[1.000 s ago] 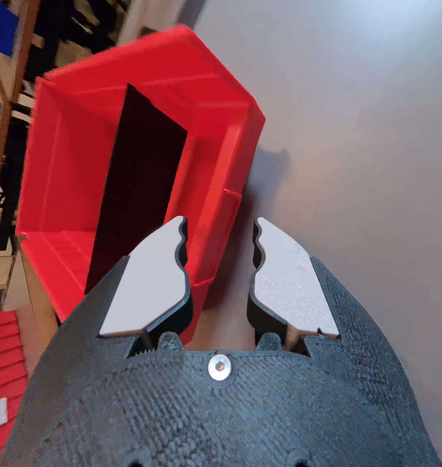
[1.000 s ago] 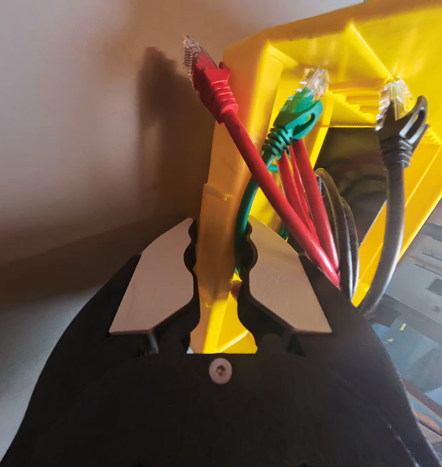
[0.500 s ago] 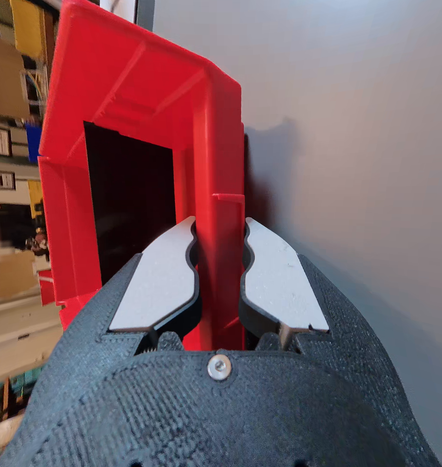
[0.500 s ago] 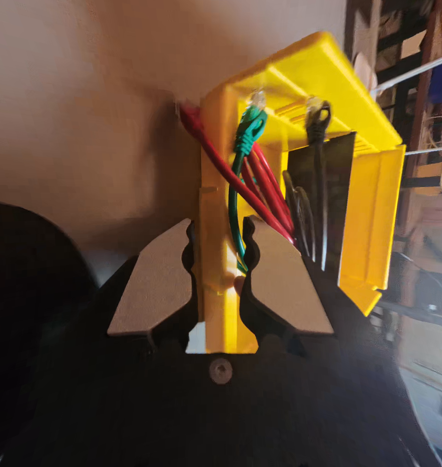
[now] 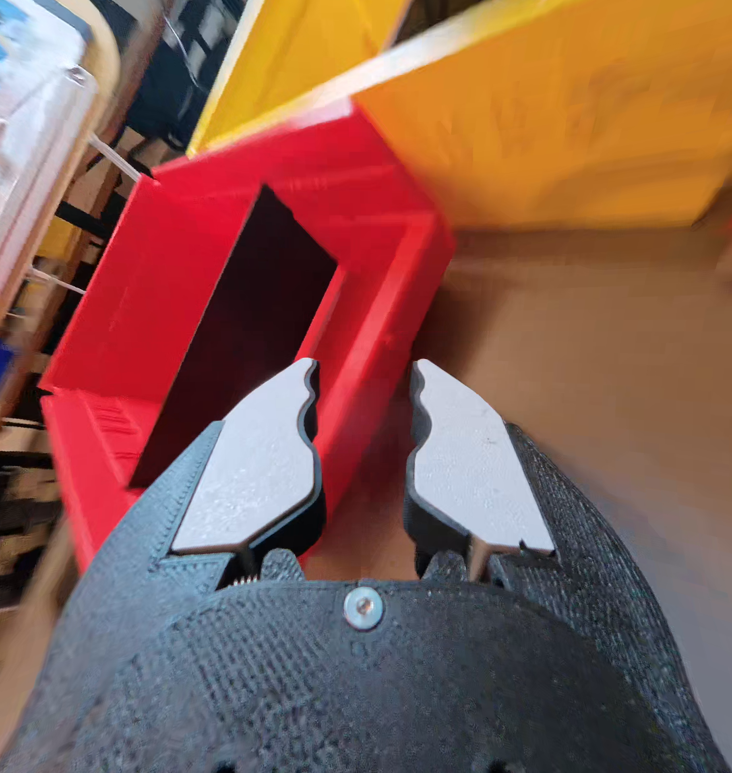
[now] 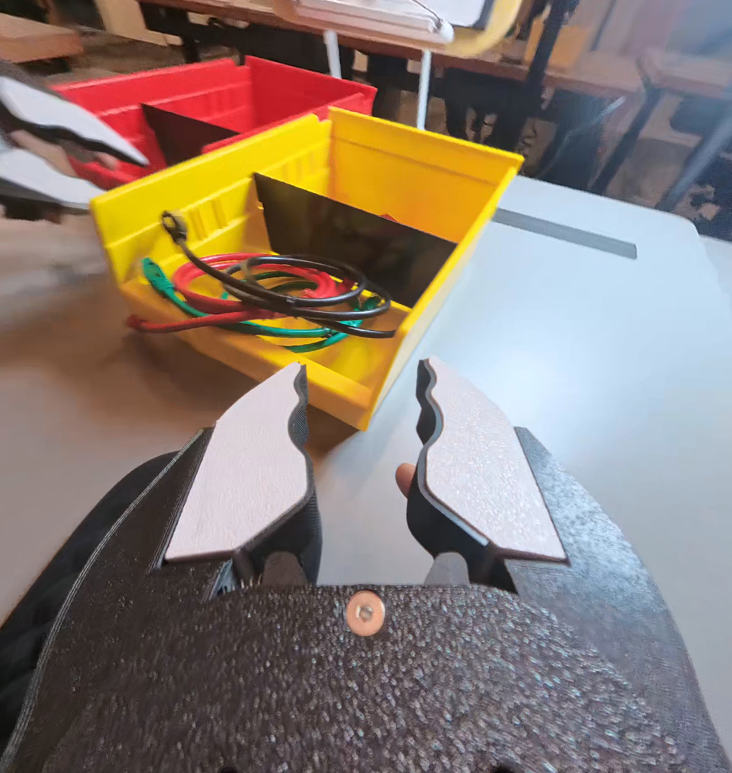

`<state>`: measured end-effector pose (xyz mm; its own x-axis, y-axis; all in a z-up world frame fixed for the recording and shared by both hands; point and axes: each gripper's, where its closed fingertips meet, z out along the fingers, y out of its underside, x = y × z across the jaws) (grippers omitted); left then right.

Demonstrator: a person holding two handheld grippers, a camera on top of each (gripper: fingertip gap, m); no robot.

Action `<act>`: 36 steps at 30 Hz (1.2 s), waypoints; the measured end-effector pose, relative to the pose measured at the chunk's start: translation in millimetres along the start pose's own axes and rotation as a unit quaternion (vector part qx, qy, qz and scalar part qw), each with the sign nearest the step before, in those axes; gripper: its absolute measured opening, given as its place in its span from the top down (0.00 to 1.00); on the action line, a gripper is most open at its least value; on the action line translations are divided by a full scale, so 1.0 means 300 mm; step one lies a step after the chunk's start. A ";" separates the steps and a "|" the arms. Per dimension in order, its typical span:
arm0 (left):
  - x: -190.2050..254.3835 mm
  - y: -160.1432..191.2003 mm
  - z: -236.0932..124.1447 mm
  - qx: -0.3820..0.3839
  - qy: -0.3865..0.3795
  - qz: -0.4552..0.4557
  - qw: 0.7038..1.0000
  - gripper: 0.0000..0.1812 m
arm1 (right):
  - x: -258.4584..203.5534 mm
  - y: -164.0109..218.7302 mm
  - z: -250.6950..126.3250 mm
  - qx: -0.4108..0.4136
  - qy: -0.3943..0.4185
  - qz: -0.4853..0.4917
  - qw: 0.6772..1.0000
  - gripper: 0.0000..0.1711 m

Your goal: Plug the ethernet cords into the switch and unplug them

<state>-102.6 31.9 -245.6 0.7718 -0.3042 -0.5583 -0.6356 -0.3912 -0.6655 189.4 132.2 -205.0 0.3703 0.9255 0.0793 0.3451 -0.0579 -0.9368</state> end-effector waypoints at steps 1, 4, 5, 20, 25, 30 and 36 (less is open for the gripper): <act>0.033 -0.050 -0.033 0.036 0.016 -0.065 0.997 0.79 | 0.016 0.010 0.023 -0.007 0.005 0.013 1.000 0.70; 0.144 -0.197 -0.101 0.108 0.100 -0.266 0.953 0.78 | 0.041 0.022 0.114 -0.023 0.002 0.051 0.998 0.67; 0.171 -0.245 -0.109 0.127 0.118 -0.322 0.931 0.77 | 0.051 0.024 0.145 -0.027 0.004 0.059 0.998 0.67; 0.267 -0.364 0.057 0.077 -0.001 -0.305 0.949 0.86 | 0.079 -0.001 0.110 -0.006 0.102 0.011 0.995 0.92; 0.195 -0.500 -0.082 0.140 -0.039 -0.265 0.953 0.87 | 0.042 -0.134 -0.029 0.064 0.134 -0.003 0.989 0.91; 0.024 -0.539 -0.339 0.166 -0.116 -0.248 0.947 0.88 | -0.098 -0.369 -0.039 0.132 0.084 -0.020 0.988 0.90; -0.156 -0.318 -0.680 0.120 -0.217 -0.266 0.932 0.88 | -0.433 -0.580 0.162 0.157 -0.045 -0.027 0.986 0.90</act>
<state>-74.7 -93.7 -55.0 0.9326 0.2774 -0.2308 -0.1906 -0.1645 -0.9678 39.4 40.2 -69.0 0.2753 0.9546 0.1137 0.0721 0.0974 -0.9926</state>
